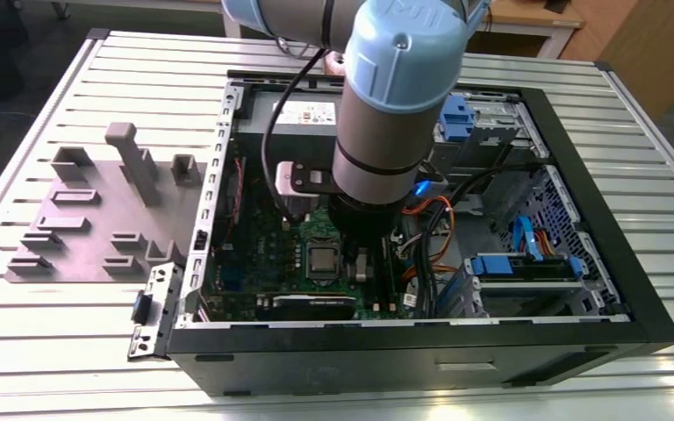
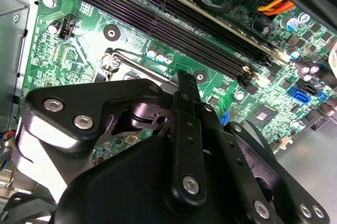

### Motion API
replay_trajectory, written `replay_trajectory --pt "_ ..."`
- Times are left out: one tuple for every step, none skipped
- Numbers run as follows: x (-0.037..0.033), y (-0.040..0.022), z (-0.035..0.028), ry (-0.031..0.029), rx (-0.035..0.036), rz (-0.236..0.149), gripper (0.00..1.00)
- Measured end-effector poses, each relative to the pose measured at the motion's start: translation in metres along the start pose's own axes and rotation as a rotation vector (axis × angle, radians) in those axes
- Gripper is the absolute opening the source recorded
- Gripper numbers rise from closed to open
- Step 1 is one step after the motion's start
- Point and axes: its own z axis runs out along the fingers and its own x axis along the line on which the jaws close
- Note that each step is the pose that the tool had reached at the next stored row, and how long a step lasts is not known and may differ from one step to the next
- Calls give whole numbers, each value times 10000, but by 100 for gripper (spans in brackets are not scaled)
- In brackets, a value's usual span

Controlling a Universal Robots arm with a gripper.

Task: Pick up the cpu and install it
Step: 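Close the cpu cover, then install the first cpu locking lever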

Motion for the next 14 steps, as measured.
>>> replay_trajectory --pt "0 -1 2 -6 0 -1 11" --pt "0 -3 3 -10 0 0 11" --pt "0 -5 5 -14 -1 0 11" --pt "0 -8 6 -17 -1 0 11" --pt "0 -12 7 -19 -2 -1 11" --pt "1 -15 9 -23 -1 0 11" --pt "2 -19 12 -31 -1 -1 11" --pt "4 -23 14 -38 -1 -1 11" --pt "6 -26 17 -42 -1 0 11" --pt "8 -30 20 -45 -2 0 11" --pt "9 -34 22 -48 -1 -1 11" --pt "11 -37 24 -51 -2 -1 11" --pt "13 -41 27 -54 -2 -1 11" --pt "16 -44 31 -57 -3 0 11"
